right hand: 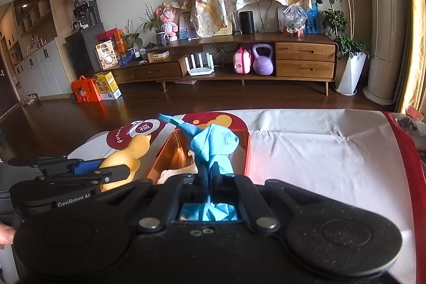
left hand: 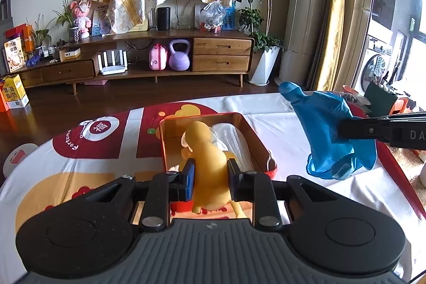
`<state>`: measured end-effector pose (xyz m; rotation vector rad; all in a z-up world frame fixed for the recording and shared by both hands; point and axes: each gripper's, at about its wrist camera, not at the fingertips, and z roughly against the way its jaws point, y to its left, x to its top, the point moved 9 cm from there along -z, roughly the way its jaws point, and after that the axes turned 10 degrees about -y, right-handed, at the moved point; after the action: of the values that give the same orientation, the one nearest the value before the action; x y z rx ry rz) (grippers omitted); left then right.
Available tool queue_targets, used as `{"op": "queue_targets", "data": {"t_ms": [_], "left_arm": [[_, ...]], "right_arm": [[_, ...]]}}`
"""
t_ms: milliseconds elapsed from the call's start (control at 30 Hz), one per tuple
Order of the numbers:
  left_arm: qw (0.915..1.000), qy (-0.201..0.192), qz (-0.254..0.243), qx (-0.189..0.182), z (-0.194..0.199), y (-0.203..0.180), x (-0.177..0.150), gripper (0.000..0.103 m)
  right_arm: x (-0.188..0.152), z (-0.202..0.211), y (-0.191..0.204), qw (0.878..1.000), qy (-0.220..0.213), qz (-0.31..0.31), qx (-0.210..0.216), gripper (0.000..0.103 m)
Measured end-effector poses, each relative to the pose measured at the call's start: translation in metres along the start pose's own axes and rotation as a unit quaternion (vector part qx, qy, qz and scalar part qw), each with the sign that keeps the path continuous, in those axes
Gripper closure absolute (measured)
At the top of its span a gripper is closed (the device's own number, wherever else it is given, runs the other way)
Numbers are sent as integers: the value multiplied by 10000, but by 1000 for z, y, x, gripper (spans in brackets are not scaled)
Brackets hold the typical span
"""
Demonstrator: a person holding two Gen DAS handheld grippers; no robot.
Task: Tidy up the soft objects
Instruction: 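Lift the duck and gloves and carry them over the red tin, then lower the duck and gloves into the tin and open both tools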
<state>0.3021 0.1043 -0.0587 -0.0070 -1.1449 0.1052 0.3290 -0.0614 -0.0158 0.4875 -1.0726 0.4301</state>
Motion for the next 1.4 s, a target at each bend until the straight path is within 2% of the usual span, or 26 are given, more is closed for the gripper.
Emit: {"op": "queue_targets", "data": {"t_ms": [467, 967, 1400], "left_arm": [[9998, 116, -143, 59, -71, 10, 9, 79], [9990, 382, -217, 85, -134, 19, -14, 79], [9968, 772, -179, 73, -164, 23, -39, 79]], "right_arm": [[2, -74, -2, 9998, 194, -19, -85, 103], [-24, -146, -18, 9973, 635, -284, -240, 102], [-55, -175, -23, 9929, 1052, -507, -228, 102]]}}
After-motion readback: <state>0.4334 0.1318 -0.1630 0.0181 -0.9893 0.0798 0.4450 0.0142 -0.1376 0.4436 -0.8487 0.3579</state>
